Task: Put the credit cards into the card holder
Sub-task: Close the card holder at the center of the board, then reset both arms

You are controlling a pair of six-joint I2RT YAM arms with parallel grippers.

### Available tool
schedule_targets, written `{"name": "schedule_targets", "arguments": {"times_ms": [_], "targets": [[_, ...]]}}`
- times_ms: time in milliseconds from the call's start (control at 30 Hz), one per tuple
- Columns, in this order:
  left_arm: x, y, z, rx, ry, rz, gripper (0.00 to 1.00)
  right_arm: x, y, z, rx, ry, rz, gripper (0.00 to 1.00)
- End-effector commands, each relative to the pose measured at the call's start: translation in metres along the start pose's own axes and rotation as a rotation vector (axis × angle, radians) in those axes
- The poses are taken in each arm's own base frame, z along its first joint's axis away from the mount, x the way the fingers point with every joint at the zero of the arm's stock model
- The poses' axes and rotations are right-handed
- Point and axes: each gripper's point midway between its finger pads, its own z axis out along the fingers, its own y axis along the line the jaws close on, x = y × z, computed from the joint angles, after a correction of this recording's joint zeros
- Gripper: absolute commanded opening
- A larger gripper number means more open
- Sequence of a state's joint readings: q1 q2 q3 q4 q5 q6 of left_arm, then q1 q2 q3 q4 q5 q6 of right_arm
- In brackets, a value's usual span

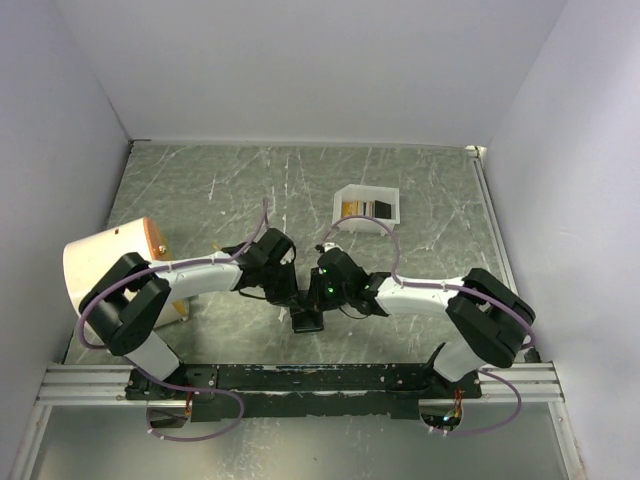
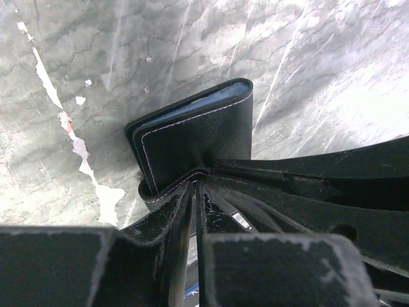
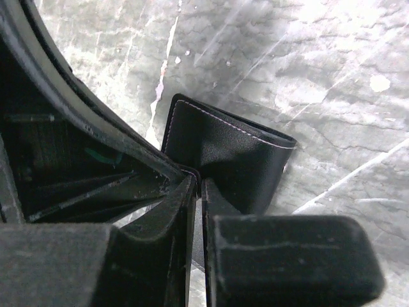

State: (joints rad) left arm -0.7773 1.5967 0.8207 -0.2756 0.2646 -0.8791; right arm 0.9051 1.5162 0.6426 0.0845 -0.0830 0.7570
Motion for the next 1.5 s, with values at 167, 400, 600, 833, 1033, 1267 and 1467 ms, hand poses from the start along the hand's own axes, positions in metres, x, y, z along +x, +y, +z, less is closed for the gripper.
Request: {"name": "schedule_targets", "arguments": {"times_ms": [167,400,600,833,1033,1267,1467], "targets": [[-0.037,-0.034,-0.05,0.0,-0.201,0.085,0.3,-0.05,0.004,-0.031,0.125,-0.096,-0.054,0.27],[-0.073,-0.054,-0.137,-0.019,-0.45,0.142,0.63,-0.092,0.022,-0.086,0.131,-0.262,-0.047,0.51],[-0.084,-0.065,-0.214,0.004,-0.624,0.186,0.99,-0.131,0.021,-0.149,0.221,-0.413,-0.044,0.99],[-0.074,-0.066,-0.267,0.078,-0.736,0.201,1.0,-0.15,0.027,-0.205,0.191,-0.573,0.03,1.0],[-0.061,-0.056,-0.269,0.16,-0.789,0.184,1.0,-0.14,0.013,-0.213,0.178,-0.625,0.125,1.0],[-0.056,-0.043,-0.247,0.104,-0.729,0.17,1.0,-0.139,0.01,-0.216,0.175,-0.65,0.139,1.0],[-0.055,-0.047,-0.235,0.106,-0.686,0.179,1.0,-0.138,0.006,-0.212,0.21,-0.63,0.142,1.0]]}}
